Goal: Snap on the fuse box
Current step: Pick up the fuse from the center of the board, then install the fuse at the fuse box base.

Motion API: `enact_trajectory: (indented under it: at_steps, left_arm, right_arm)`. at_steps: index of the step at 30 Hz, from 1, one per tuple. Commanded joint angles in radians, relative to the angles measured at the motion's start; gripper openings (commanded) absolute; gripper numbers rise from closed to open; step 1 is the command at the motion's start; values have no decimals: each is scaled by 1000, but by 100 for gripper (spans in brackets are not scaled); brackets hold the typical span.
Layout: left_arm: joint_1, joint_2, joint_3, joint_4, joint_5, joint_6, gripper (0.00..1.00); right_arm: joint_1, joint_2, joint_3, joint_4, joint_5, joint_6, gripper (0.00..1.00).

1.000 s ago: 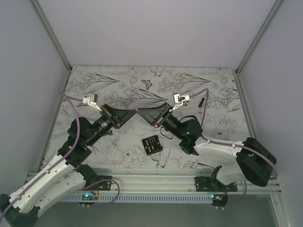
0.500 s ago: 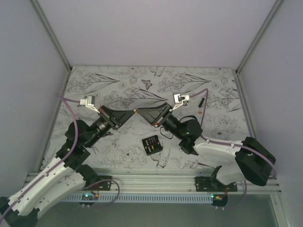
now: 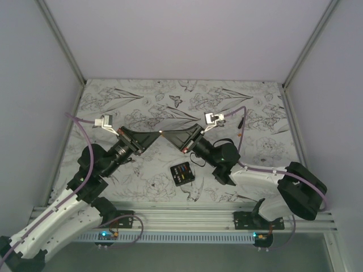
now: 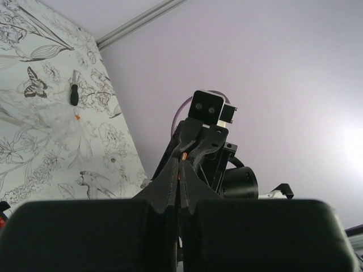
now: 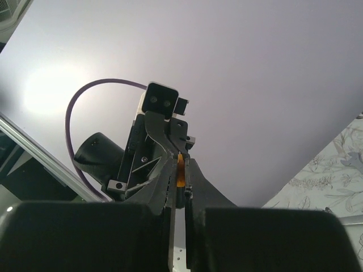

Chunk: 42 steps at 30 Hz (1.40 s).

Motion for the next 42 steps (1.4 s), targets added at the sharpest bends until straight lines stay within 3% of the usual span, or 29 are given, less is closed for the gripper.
enact_trajectory:
  at_steps: [1,4,8,19,26,34,42]
  left_arm:
    - [-6,-5,-14,51,-10,18,0]
    - [-6,-10,-28,47,-16,36,0]
    - [-6,-28,-82,41,-40,68,17]
    - [-6,-70,-162,-212,-61,268,41]
    - [-3,-25,-181,-350,-114,396,57]
    - [4,64,-204,-363,-168,489,79]
    - [25,90,-193,-467,-303,469,99]
  right_arm:
    - [14,6,37,25,-15,2,2]
    - [14,-15,27,-1,-9,-20,0]
    - [11,-84,29,-180,10,-96,0]
    - [-8,-271,173,-1080,162,-353,0]
    - [-10,-192,323,-1513,248,-438,0]
    - [-9,-74,413,-1775,290,-457,0]
    - [54,126,561,-1962,384,-443,0]
